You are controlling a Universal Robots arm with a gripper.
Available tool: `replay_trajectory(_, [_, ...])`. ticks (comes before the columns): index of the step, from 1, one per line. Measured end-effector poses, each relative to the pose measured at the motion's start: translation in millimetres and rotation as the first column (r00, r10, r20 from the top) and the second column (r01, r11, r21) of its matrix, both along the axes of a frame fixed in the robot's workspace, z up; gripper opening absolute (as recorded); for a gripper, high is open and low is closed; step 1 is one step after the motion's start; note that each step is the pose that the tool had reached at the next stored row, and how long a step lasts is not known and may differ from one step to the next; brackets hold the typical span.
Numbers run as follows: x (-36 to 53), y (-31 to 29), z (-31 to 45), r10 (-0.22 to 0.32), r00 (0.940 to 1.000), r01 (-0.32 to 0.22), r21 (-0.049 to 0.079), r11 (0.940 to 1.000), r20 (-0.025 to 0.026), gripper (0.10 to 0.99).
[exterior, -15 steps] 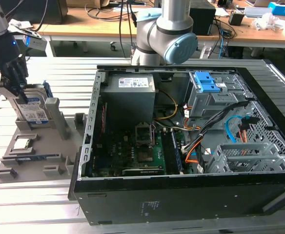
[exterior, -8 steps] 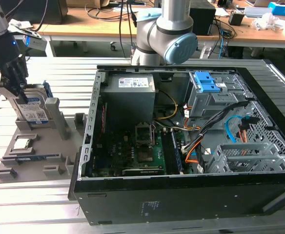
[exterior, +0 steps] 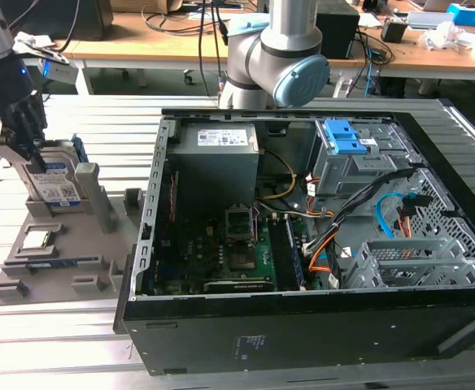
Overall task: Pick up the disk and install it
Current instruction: 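Pick up the disk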
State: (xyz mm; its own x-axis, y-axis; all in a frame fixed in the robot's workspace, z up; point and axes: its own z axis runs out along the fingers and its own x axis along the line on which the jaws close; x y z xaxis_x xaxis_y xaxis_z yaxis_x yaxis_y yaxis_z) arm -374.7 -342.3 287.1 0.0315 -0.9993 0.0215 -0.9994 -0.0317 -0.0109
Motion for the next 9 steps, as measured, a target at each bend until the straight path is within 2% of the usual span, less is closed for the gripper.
replay_trajectory(3, [0.0,0.1,2.9,0.000,1.0000,0.000,0.000,1.0000,0.0000,0.365])
replay_trajectory(9, [0.0,1.5,15.8,0.000,1.0000,0.000,0.000,1.0000,0.0000,0.365])
